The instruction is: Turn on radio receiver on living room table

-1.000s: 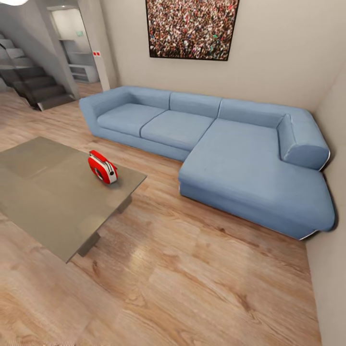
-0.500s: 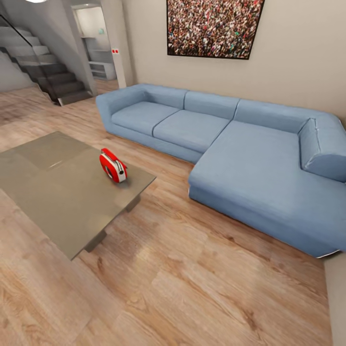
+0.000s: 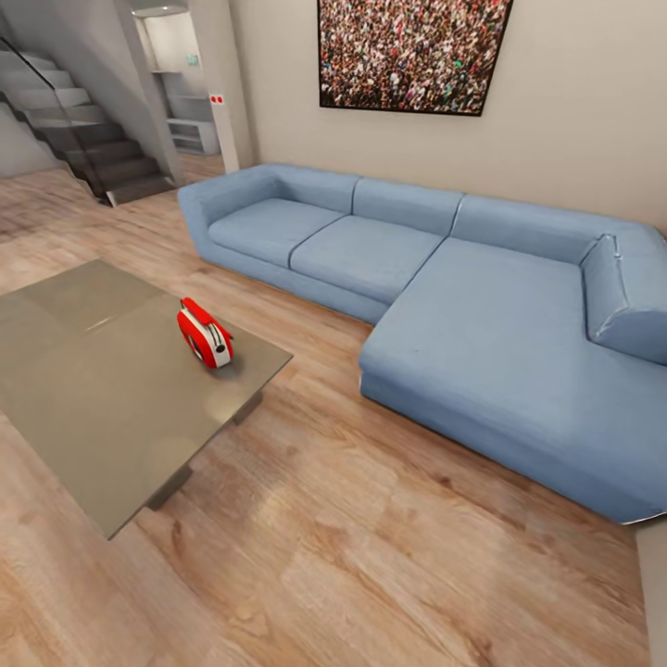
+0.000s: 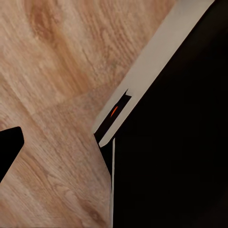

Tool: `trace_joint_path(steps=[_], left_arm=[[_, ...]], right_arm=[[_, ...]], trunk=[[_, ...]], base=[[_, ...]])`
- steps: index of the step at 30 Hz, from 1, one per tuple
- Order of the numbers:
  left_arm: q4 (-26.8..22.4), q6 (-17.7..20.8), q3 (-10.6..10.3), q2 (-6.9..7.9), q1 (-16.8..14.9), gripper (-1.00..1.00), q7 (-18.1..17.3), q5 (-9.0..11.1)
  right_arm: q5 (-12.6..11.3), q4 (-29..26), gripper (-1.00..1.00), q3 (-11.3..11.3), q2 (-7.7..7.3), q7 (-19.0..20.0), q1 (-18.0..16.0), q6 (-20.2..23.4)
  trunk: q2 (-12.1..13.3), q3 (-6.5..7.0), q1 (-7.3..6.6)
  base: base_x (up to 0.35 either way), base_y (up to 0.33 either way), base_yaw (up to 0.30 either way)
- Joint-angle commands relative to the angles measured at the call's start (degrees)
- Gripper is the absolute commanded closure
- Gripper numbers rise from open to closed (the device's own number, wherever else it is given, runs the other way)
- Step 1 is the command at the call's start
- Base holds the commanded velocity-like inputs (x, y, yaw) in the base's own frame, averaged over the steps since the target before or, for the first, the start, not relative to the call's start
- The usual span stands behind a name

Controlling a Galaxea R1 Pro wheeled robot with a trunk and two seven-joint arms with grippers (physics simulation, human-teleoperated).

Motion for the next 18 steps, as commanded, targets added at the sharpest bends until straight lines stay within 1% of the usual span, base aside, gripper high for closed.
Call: trace_joint_path(steps=[1,18], left_arm=[[0.0,0.0,0.0,0.00,0.0,-1.00,0.0,0.0],[0.0,0.0,0.0,0.00,0.0,-1.00,0.0,0.0]], right_arm=[[0.0,0.0,-1.00,0.0,0.00,0.0,0.0,0.0],[0.1,0.0,-1.00,0.0,0.00,0.0,0.0,0.0]], trunk=[[0.0,0.00,0.00],[0.0,0.00,0.00]], base=[[0.337,-0.005,0.000],[0.339,-0.001,0.000]])
